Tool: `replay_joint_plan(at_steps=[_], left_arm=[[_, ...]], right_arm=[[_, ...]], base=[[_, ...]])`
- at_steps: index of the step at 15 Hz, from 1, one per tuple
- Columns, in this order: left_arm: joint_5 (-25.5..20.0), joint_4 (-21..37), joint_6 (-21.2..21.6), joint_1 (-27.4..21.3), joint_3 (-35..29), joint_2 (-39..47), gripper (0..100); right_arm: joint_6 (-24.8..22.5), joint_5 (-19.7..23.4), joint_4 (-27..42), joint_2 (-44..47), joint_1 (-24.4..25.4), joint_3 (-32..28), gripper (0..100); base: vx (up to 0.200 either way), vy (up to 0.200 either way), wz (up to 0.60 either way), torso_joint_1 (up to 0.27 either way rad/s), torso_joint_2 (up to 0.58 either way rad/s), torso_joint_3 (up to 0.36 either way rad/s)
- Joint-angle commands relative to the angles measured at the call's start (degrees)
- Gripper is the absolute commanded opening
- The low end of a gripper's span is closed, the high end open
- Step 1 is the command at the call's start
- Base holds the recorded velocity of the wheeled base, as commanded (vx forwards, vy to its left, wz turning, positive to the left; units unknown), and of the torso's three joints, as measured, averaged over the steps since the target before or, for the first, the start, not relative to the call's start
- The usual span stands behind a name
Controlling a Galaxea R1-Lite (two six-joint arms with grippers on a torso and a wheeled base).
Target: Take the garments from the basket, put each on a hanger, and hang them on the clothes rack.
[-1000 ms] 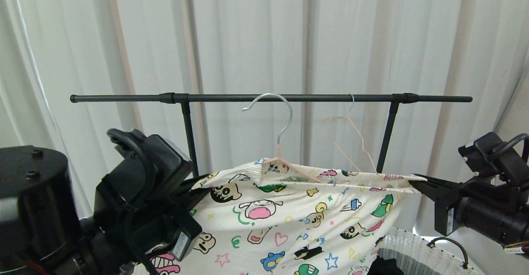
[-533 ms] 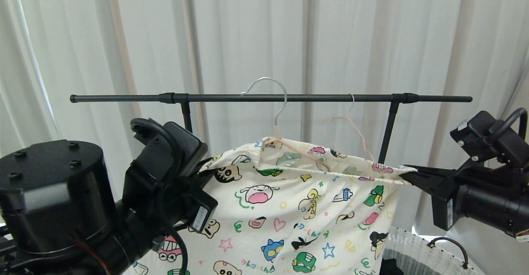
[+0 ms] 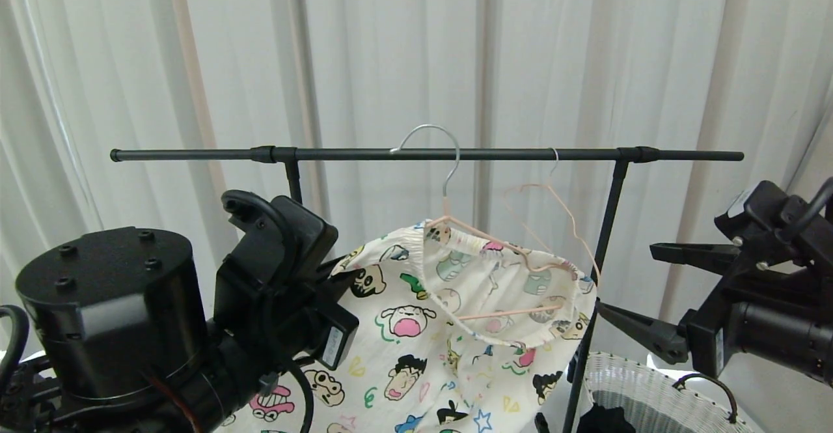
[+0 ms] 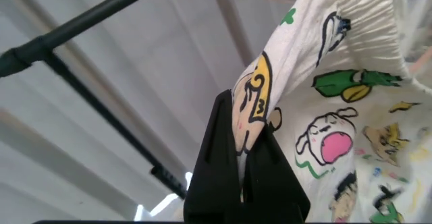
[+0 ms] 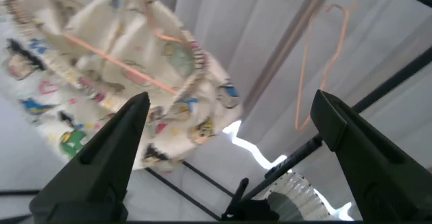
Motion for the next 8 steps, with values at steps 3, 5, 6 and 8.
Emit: replay_joint_plan(at_steps=[3,5,6,8], left_arm=[[-6.25,-0.02,-0.32,0.38,-1.04,0.04,0],[-9.76,-0.02,-0.23,0.38,1.42,0.04,0],[-10.73,-0.02,-0.32,0.3,2.21,-0.05,0],[-11.61,-0.02,-0.32,-0.06,2.56,-0.05,0]], right_arm=[[-3.98,0.44,8.54,-6.12,0.05,-0.33,100],[-5.56,0.35,13.46,-8.76,-0.04,-0.42,100],[-6.44,0.35,14.25,-9.64,-0.04,-0.42,100],[-7.75,0.62,15.21,-10.16,0.14,-0.42,100]], base=[[0.0,0.0,0.0,0.0,0.0,0.0],[0.0,0.0,0.0,0.0,0.0,0.0],[0.0,0.0,0.0,0.0,0.0,0.0],[0.0,0.0,0.0,0.0,0.0,0.0]])
